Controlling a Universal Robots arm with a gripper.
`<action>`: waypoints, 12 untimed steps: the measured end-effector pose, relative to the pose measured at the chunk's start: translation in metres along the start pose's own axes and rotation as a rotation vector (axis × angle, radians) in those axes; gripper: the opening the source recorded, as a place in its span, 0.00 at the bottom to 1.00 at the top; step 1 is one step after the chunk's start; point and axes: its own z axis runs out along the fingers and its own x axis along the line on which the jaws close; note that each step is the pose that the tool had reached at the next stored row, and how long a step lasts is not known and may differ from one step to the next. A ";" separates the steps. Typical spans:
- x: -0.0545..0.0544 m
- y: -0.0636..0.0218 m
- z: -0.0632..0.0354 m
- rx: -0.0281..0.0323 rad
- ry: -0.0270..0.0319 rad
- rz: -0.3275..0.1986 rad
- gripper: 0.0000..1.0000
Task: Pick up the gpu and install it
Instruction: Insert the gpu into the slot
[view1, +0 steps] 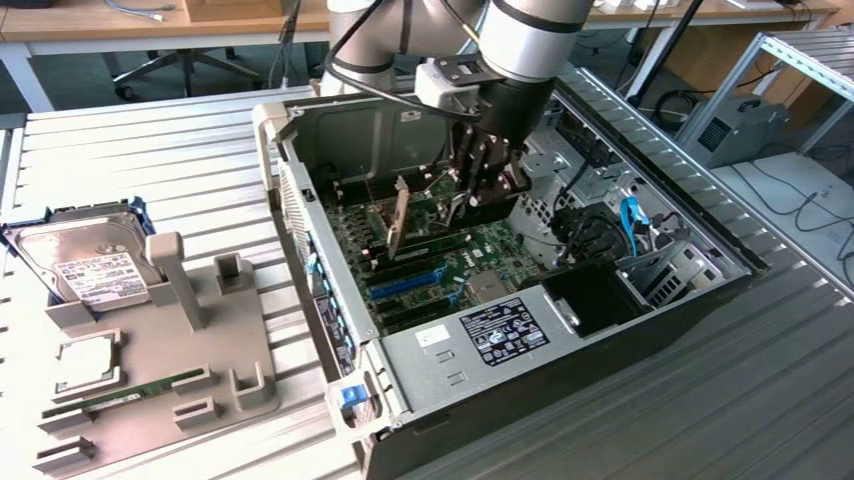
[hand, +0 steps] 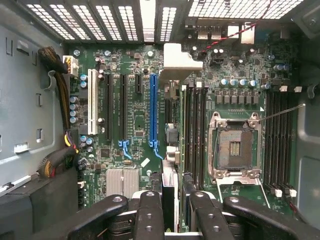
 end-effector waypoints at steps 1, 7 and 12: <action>0.003 0.0000 0.0000 0.0000 -0.0004 0.000 0.26; 0.007 0.0001 -0.0001 0.0000 -0.0008 0.000 0.26; 0.010 0.0001 -0.0001 0.0000 -0.0007 0.000 0.26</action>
